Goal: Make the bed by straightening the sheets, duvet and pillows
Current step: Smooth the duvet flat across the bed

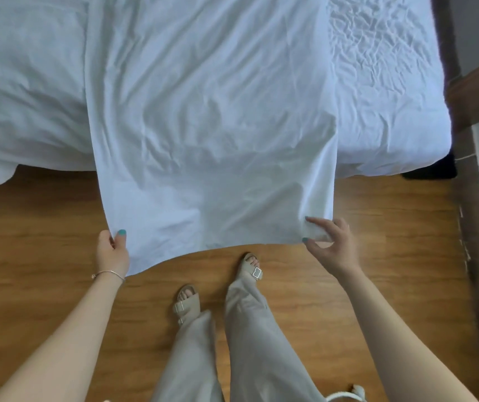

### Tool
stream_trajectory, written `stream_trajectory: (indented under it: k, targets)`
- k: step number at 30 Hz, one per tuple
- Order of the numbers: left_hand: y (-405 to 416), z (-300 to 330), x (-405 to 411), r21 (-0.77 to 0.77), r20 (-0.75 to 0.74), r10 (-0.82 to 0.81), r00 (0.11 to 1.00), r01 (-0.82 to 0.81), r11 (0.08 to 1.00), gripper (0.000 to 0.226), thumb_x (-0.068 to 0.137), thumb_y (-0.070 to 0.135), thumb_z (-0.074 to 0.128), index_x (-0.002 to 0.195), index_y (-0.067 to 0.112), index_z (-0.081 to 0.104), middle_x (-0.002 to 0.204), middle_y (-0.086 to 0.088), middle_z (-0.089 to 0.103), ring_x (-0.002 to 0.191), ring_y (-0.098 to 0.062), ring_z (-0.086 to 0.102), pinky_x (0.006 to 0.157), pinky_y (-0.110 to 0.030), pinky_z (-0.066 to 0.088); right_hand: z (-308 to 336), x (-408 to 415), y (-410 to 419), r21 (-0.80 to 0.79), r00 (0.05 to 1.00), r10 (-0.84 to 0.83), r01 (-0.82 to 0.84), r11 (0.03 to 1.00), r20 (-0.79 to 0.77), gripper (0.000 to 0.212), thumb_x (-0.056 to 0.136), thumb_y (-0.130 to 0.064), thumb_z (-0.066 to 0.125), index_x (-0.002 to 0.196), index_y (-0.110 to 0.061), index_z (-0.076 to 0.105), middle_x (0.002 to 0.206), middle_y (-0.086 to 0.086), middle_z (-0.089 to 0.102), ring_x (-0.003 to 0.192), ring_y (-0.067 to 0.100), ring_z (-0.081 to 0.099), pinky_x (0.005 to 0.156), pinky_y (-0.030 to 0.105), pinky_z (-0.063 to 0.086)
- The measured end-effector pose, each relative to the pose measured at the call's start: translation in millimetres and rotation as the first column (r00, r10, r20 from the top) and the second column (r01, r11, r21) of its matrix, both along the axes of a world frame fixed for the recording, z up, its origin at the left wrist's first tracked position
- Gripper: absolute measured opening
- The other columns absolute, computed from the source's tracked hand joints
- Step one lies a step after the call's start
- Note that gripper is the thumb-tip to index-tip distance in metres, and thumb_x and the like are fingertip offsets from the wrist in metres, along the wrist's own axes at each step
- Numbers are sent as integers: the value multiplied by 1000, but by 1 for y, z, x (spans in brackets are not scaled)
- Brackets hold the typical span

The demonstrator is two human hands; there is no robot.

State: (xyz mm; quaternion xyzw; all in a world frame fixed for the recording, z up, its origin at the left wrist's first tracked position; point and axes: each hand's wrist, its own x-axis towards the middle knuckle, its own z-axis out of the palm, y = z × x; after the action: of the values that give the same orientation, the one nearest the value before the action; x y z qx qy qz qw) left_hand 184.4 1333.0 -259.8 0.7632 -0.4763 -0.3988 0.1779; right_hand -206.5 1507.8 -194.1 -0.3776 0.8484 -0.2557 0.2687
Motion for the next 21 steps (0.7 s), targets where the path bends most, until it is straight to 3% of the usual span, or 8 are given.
stream_trajectory:
  k: [2,4,6,10,12,15,19,21]
  targets:
    - [-2,4,5,9,5,-44,999,44,999,25,100,18,45,81,4,38,66,-6,29,63,-24,27,57,-34,21,1,2,5,38,998,59,-58,998,-30,47,74,-3,78,114,-22,65,106,-1,54,99,19,54,84,27,45]
    - [-3,4,10,11,8,-69,998,69,998,25,101,19,44,81,4,38,66,-7,30,63,-24,28,57,-35,22,3,6,5,-69,992,-123,122,990,-6,36,77,-2,77,107,-19,66,105,0,60,98,21,58,80,25,46]
    - [-3,4,14,10,19,-79,997,79,997,25,101,20,43,83,3,40,67,-8,32,65,-25,32,59,-35,24,8,10,3,-169,936,-347,352,921,57,28,79,-5,76,100,-21,68,103,-2,66,97,19,61,83,33,52]
    - [0,12,24,-16,16,-52,999,52,998,22,101,21,42,92,2,44,76,-13,40,74,-29,40,67,-36,30,21,22,7,-223,821,-520,567,793,238,30,78,-4,77,103,-19,71,96,-1,66,82,17,67,74,36,59]
    - [0,21,31,-41,33,-50,998,52,998,17,102,19,42,94,4,44,83,-16,43,77,-30,41,68,-35,30,29,26,10,-236,741,-550,655,718,385,35,81,0,75,113,-13,69,94,5,64,76,16,67,68,28,60]
    - [-5,27,45,-41,56,-72,996,74,996,19,102,21,42,95,4,45,84,-17,45,79,-33,44,70,-38,32,39,26,13,-248,661,-533,720,648,528,44,86,6,68,127,-8,62,93,-2,70,81,12,70,72,23,58]
    - [-9,29,57,-31,82,-100,992,103,994,24,101,21,43,94,-2,47,80,-17,46,76,-35,46,69,-39,34,39,24,15,-229,656,-505,710,666,561,44,85,9,66,126,-9,64,89,-4,74,89,14,71,80,26,58]
    - [-8,32,57,-45,82,-109,991,113,993,25,101,20,43,90,-2,46,76,-17,44,73,-33,43,68,-37,32,39,25,11,-224,676,-513,694,684,529,37,86,3,67,118,-15,70,78,0,66,81,15,68,80,28,58]
